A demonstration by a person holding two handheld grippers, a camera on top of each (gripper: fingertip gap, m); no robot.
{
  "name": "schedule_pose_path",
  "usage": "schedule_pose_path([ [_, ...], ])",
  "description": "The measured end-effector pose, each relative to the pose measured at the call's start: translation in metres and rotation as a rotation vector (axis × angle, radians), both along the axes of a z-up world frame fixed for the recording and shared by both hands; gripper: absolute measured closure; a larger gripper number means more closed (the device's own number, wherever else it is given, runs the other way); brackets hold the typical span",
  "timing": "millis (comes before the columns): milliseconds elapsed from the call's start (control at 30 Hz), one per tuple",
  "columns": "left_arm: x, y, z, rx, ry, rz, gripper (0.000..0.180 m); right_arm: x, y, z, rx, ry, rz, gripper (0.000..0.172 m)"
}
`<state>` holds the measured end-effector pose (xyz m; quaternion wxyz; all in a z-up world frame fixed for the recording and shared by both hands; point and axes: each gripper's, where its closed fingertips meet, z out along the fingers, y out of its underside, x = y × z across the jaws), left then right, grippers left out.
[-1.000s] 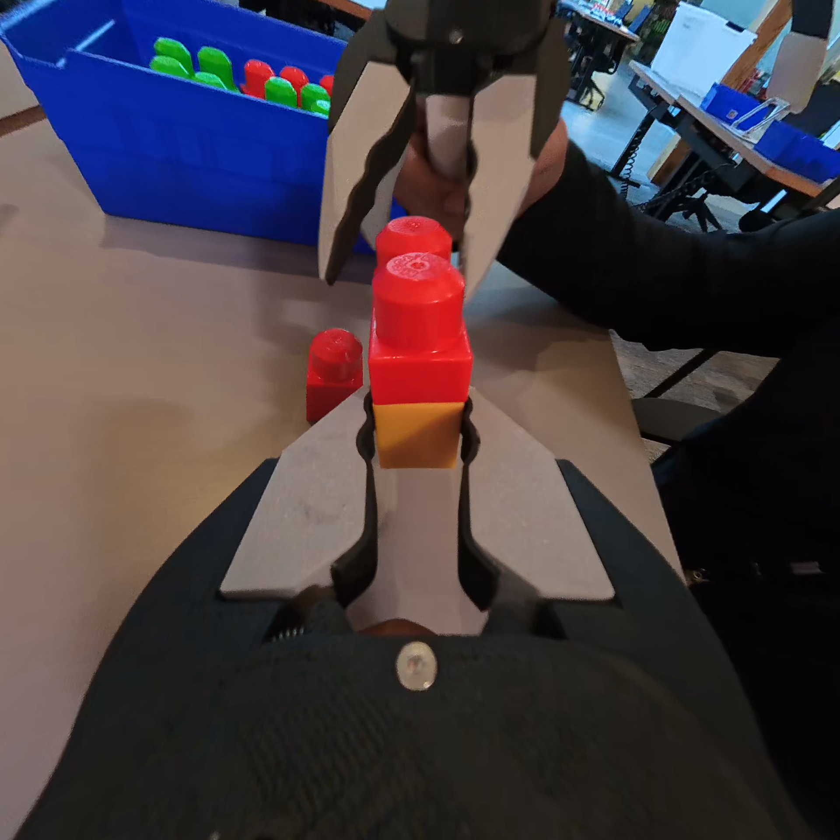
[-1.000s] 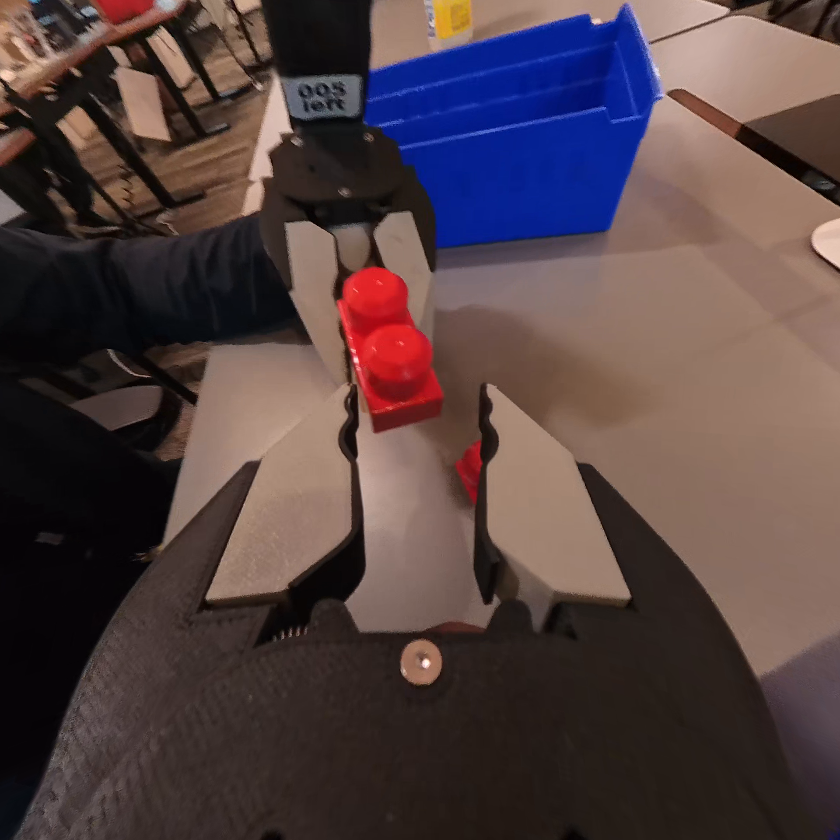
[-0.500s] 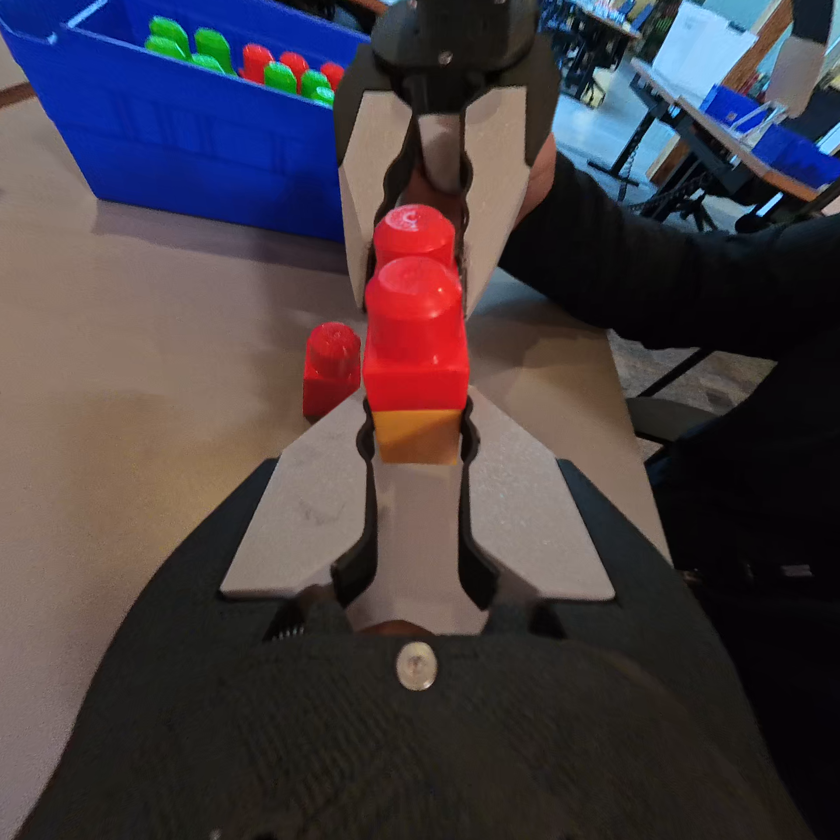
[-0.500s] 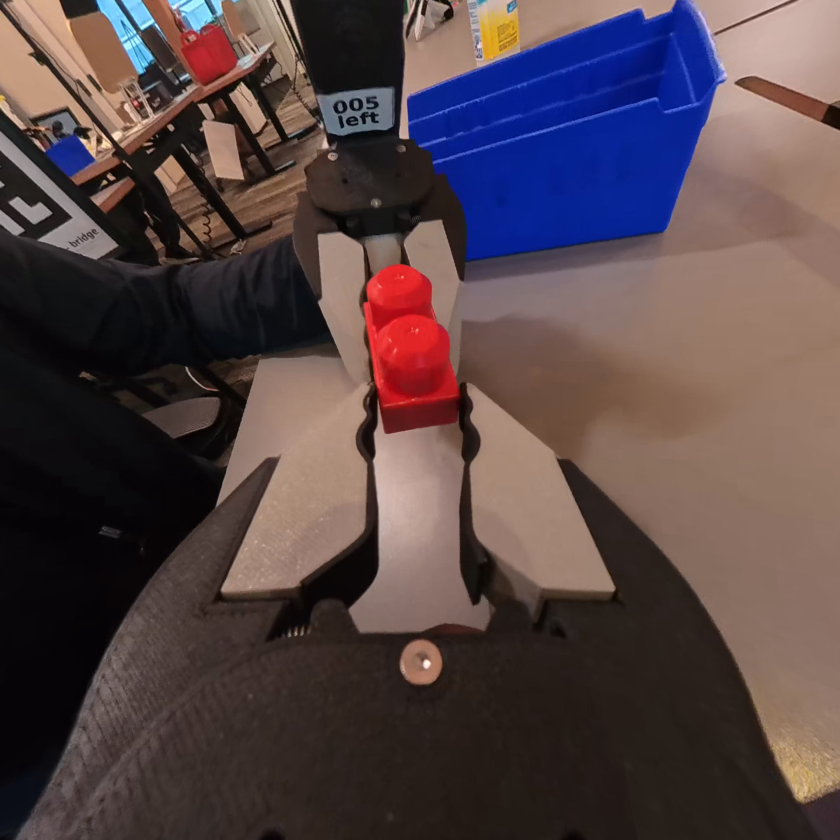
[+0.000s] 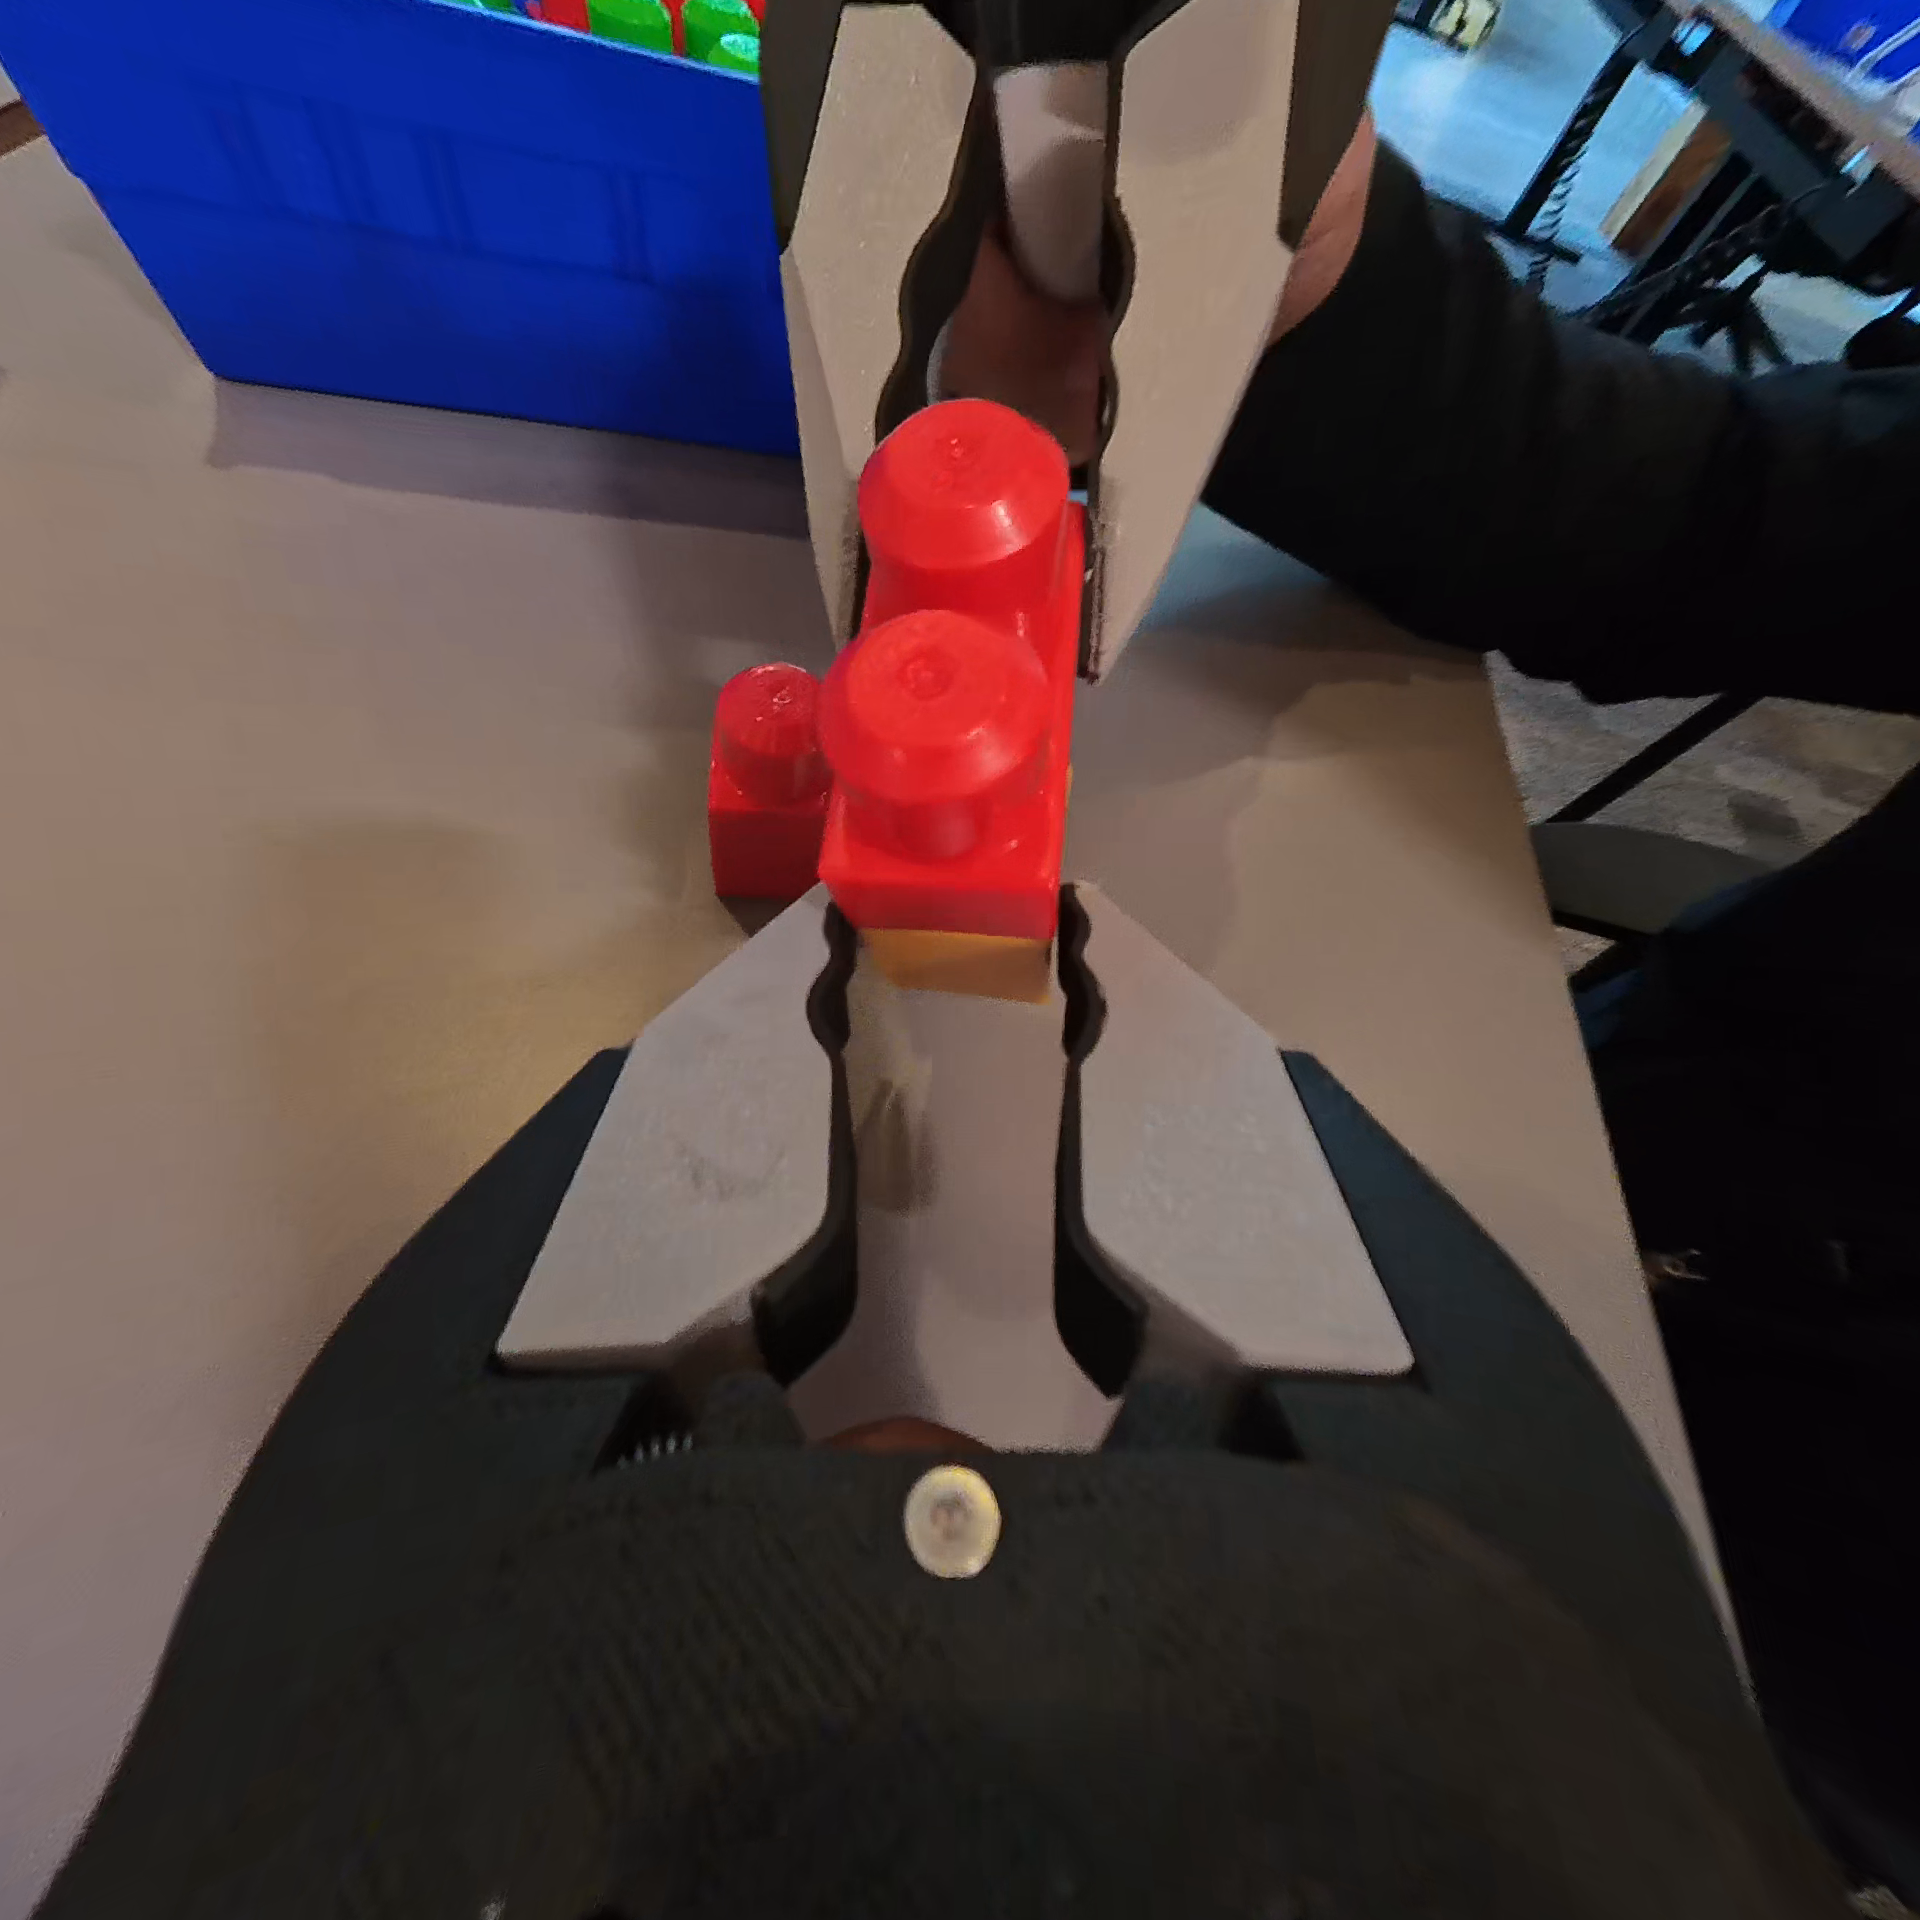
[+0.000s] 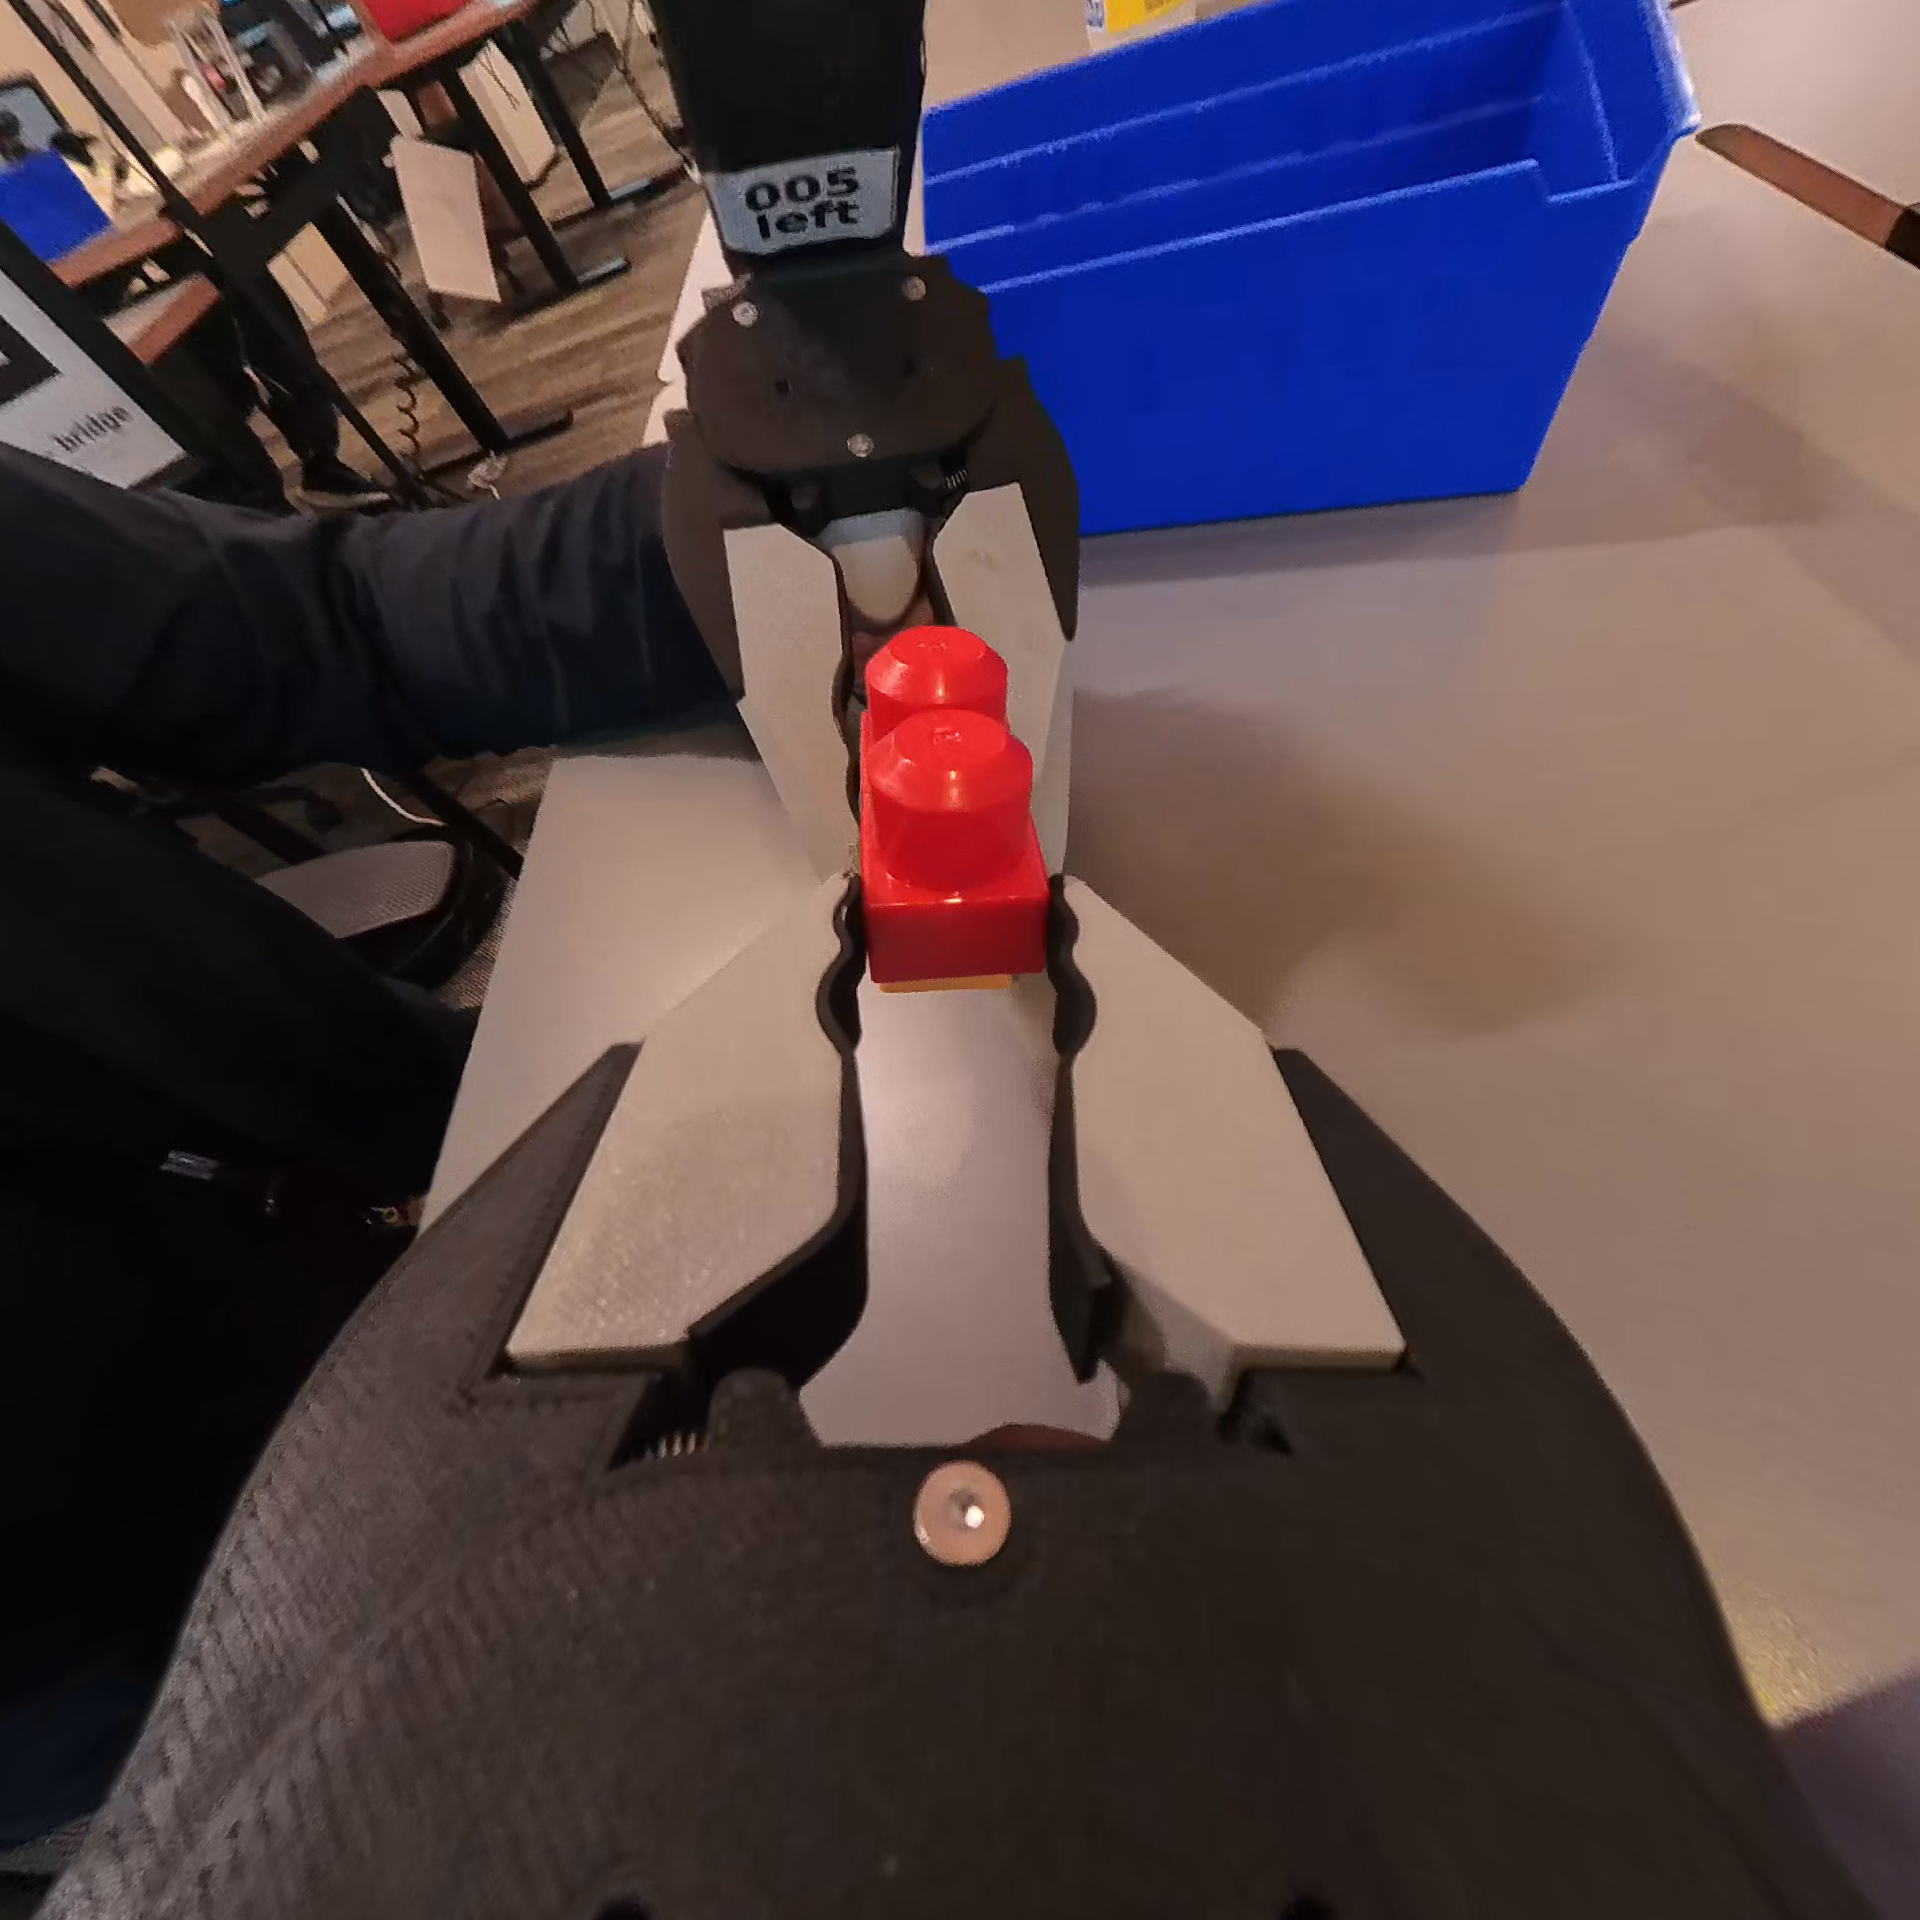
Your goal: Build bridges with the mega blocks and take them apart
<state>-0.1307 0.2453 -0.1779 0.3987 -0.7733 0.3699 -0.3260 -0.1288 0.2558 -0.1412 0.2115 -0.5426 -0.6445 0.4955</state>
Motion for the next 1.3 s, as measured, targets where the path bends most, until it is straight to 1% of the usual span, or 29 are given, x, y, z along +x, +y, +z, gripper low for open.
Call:
schedule_pose_path([
  [100,0.001,0.001,-0.005,0.002,0.028,0.003,0.140,0.002,-0.001,-0.003,0.012,-0.018,0.006,0.140],
  [200,-0.003,0.006,-0.004,0.035,0.059,0.034,0.127,0.002,-0.002,-0.006,0.025,-0.030,0.015,0.140],
  [267,-0.003,0.005,-0.001,0.066,0.067,0.031,0.128,0.001,-0.003,-0.005,0.026,-0.031,0.013,0.141],
  [367,0.003,0.004,-0.004,0.054,0.066,0.018,0.128,-0.003,-0.009,-0.006,0.047,-0.033,0.019,0.141],
  [500,0.014,-0.005,-0.008,0.034,0.061,-0.036,0.138,-0.010,-0.022,-0.016,0.130,-0.072,0.042,0.141],
  [567,0.015,-0.007,-0.014,0.026,0.093,-0.047,0.138,-0.013,-0.026,-0.019,0.149,-0.080,0.047,0.141],
  [633,0.015,-0.007,-0.016,0.017,0.101,-0.048,0.137,-0.014,-0.026,-0.021,0.139,-0.084,0.043,0.140],
  [767,0.015,-0.009,-0.012,-0.017,0.057,-0.055,0.136,-0.014,-0.026,-0.017,0.090,-0.071,0.041,0.141],
  [833,0.013,-0.012,-0.019,-0.032,0.094,-0.070,0.136,-0.012,-0.024,-0.015,0.080,-0.066,0.042,0.141],
  [900,0.010,-0.015,-0.028,-0.040,0.148,-0.083,0.140,-0.010,-0.020,-0.012,0.072,-0.061,0.031,0.141],
  [933,0.009,-0.015,-0.031,-0.038,0.165,-0.083,0.139,-0.008,-0.019,-0.012,0.064,-0.064,0.029,0.141],
  [1033,0.014,-0.017,-0.035,-0.048,0.169,-0.098,0.139,-0.006,-0.021,-0.017,0.057,-0.086,0.047,0.140],
  [1100,0.013,-0.016,-0.039,-0.050,0.193,-0.093,0.138,-0.006,-0.022,-0.020,0.091,-0.104,0.046,0.140],
  [1233,0.015,-0.016,-0.029,-0.048,0.129,-0.092,0.137,-0.004,-0.025,-0.025,0.117,-0.130,0.067,0.141],
  [1300,0.014,-0.014,-0.027,-0.047,0.120,-0.084,0.141,-0.006,-0.023,-0.027,0.099,-0.127,0.059,0.141],
])
